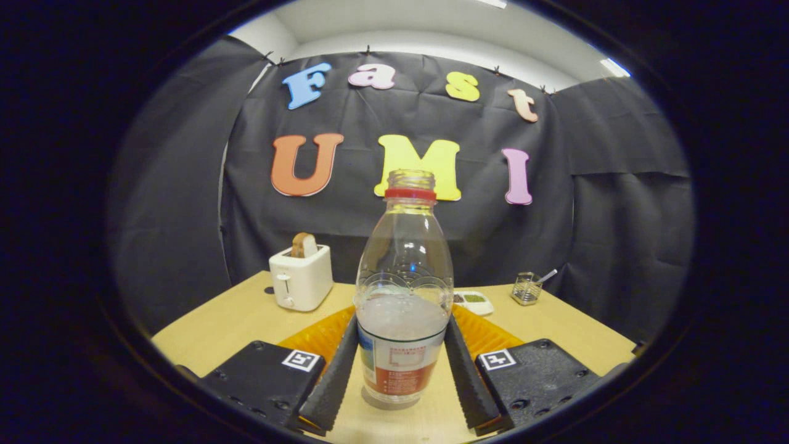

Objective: Take the bottle from table, then pour the juice into the cup, finally place the bottle on the coaster

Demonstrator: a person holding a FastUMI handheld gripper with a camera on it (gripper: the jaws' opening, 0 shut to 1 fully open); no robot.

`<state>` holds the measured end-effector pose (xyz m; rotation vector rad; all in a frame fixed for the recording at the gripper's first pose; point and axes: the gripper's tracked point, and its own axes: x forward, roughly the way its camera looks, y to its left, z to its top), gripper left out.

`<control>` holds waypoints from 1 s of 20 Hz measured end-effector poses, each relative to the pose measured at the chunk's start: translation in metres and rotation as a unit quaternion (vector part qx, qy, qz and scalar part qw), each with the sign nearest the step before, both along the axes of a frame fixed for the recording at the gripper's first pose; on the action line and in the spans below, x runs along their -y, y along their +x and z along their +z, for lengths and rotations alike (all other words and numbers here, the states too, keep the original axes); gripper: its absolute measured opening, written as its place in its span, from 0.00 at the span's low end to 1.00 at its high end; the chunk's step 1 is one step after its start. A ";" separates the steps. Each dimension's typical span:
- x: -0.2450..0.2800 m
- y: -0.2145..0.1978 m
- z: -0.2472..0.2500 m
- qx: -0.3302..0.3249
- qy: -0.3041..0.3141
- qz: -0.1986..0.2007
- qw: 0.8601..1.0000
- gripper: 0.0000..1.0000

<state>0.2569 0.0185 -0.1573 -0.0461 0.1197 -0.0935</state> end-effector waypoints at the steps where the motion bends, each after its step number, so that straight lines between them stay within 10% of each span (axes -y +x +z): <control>1: 0.000 0.005 -0.003 0.003 -0.002 0.001 1.000 0.79; 20: 0.010 0.040 -0.106 -0.016 0.004 0.008 1.000 0.81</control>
